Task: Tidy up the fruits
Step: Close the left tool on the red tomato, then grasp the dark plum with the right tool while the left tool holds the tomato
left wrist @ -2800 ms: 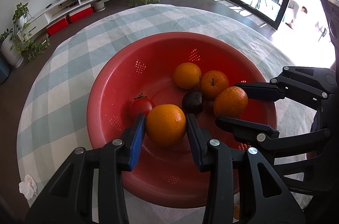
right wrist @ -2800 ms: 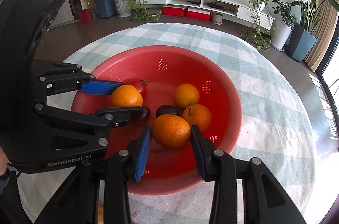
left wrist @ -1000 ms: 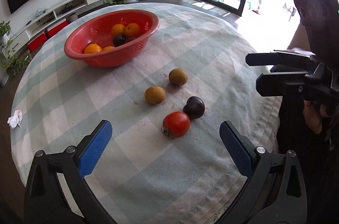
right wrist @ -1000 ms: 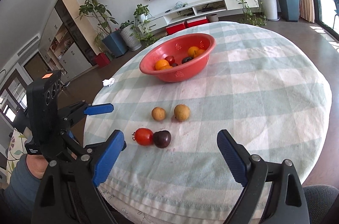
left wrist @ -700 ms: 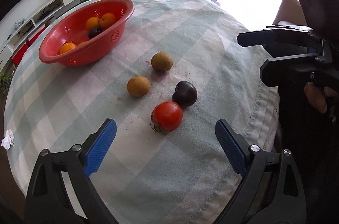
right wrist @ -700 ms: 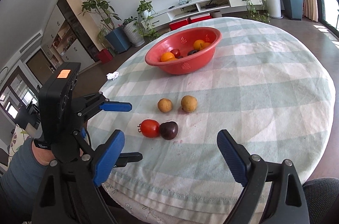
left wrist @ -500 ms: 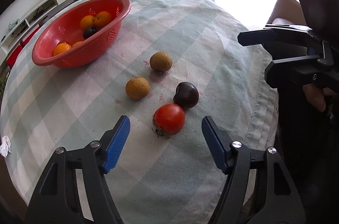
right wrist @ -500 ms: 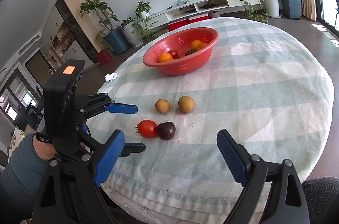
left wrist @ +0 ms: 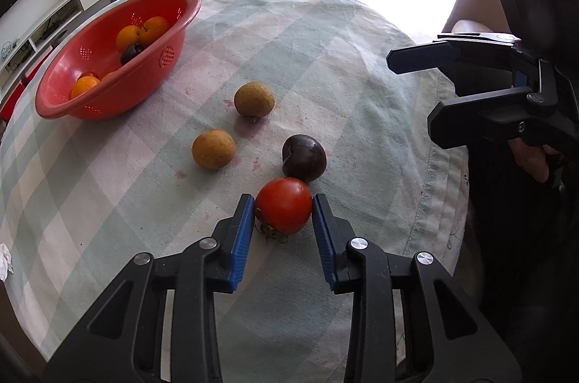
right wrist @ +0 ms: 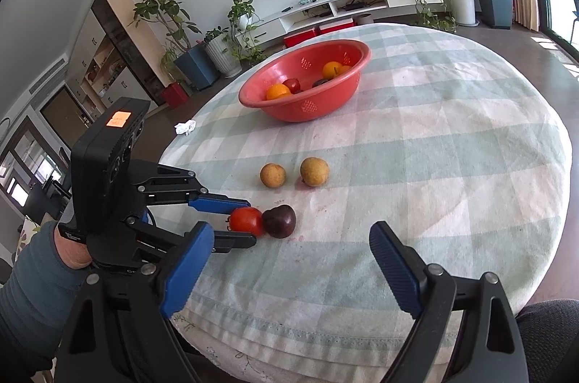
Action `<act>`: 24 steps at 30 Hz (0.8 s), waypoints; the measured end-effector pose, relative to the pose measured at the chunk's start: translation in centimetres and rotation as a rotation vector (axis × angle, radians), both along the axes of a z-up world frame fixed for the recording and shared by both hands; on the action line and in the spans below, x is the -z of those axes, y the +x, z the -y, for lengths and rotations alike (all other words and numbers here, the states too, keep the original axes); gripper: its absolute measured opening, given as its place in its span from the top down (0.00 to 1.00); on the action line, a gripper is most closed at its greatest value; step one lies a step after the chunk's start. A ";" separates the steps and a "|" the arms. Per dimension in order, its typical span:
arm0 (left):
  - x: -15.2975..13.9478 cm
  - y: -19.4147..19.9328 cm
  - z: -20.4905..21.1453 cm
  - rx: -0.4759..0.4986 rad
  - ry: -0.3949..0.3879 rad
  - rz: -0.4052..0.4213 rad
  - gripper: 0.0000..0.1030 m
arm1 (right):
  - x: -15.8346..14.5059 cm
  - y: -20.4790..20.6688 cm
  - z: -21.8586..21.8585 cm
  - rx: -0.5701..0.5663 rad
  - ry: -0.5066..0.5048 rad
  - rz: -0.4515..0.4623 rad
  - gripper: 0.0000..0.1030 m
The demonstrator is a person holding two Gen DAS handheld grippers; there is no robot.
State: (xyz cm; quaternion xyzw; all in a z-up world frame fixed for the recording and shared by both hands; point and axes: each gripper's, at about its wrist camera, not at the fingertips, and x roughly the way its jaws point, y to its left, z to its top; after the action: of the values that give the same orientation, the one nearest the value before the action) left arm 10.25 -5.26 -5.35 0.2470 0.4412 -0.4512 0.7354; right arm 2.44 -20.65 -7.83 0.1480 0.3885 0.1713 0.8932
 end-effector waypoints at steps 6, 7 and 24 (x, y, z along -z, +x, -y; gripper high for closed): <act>-0.1 -0.3 0.0 -0.013 0.001 0.001 0.70 | 0.2 0.0 -0.2 -0.001 -0.010 -0.007 0.12; -0.2 -0.3 0.0 -0.017 0.001 0.002 0.70 | 0.2 0.0 -0.2 0.000 -0.012 -0.007 0.12; -2.9 -1.1 -7.0 -0.433 -0.231 0.005 0.70 | 1.4 3.1 -3.9 -0.092 -0.190 -0.064 0.25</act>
State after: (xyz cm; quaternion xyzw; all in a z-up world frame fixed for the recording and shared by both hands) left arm 9.11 1.71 -2.44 0.0619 0.4276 -0.3299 0.8393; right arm 5.55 -16.70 -9.26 0.0502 0.4378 0.1696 0.8815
